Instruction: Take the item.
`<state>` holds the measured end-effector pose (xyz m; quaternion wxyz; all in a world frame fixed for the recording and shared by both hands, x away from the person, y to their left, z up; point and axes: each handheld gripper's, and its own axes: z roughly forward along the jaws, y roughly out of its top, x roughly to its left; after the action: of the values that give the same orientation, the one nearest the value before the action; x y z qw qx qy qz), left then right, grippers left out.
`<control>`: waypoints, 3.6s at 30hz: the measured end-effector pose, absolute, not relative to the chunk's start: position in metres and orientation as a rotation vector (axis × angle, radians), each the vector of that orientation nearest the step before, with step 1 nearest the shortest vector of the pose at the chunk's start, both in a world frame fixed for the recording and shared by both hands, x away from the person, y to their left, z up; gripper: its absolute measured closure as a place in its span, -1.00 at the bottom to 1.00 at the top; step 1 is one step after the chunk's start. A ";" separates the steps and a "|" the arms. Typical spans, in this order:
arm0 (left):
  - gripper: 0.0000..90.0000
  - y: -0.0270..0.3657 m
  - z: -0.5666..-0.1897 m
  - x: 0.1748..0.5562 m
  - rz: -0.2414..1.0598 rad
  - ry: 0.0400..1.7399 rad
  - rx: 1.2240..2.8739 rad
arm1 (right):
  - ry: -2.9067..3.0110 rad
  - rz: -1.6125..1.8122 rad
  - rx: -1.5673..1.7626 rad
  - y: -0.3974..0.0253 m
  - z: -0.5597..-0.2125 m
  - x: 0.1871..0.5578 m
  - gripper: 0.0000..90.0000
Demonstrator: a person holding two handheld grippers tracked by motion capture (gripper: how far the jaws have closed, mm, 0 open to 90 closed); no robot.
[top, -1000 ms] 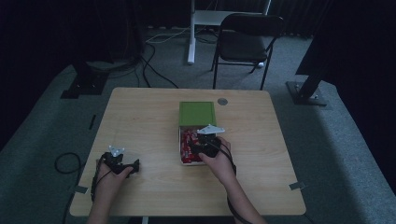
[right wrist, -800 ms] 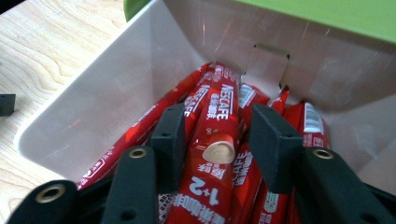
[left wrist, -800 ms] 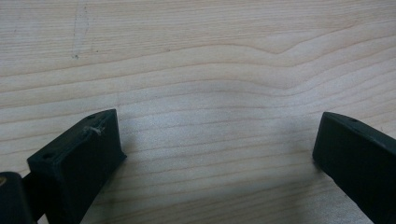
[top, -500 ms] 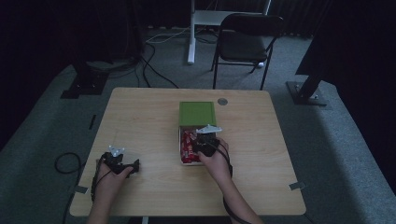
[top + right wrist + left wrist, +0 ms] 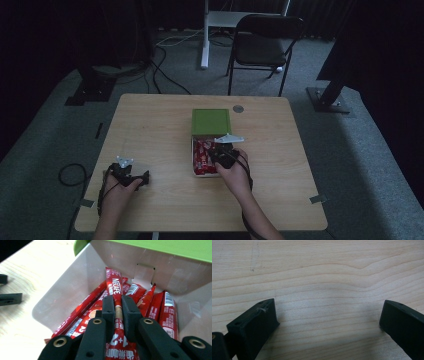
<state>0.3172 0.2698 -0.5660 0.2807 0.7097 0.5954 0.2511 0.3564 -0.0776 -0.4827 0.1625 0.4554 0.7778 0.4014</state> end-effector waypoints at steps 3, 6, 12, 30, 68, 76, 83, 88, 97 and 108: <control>-0.96 0.270 -0.566 0.317 0.673 1.596 1.902 | 2.218 1.153 1.282 -0.082 -0.479 0.353 0.82; -0.96 0.270 -0.566 0.317 0.673 1.596 1.902 | 2.217 1.178 1.267 -0.086 -0.475 0.350 0.82; -0.96 0.270 -0.566 0.317 0.672 1.597 1.900 | 2.248 1.240 1.262 -0.092 -0.469 0.344 0.82; -0.96 0.270 -0.566 0.317 0.671 1.596 1.906 | 2.224 1.361 1.240 -0.105 -0.447 0.328 0.82; -0.96 0.270 -0.566 0.317 0.672 1.596 1.904 | 1.969 1.382 1.337 -0.174 -0.428 0.346 0.82; -0.96 0.270 -0.566 0.317 0.673 1.596 1.902 | 1.928 1.342 1.374 -0.192 -0.436 0.348 0.82; -0.96 0.270 -0.566 0.317 0.672 1.597 1.901 | 1.858 1.301 1.415 -0.209 -0.449 0.348 0.82; -0.96 0.270 -0.566 0.317 0.671 1.596 1.903 | 1.835 1.277 1.443 -0.218 -0.457 0.350 0.82; -0.96 0.270 -0.566 0.317 0.672 1.596 1.903 | 1.789 1.223 1.489 -0.240 -0.474 0.354 0.81; -0.96 0.270 -0.566 0.317 0.672 1.596 1.903 | 1.749 1.166 1.561 -0.260 -0.497 0.356 0.81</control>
<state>0.3171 0.2698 -0.5660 0.2804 0.7099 0.5955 0.2506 0.3564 -0.2605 -0.4969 0.2587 0.5758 0.6454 0.4301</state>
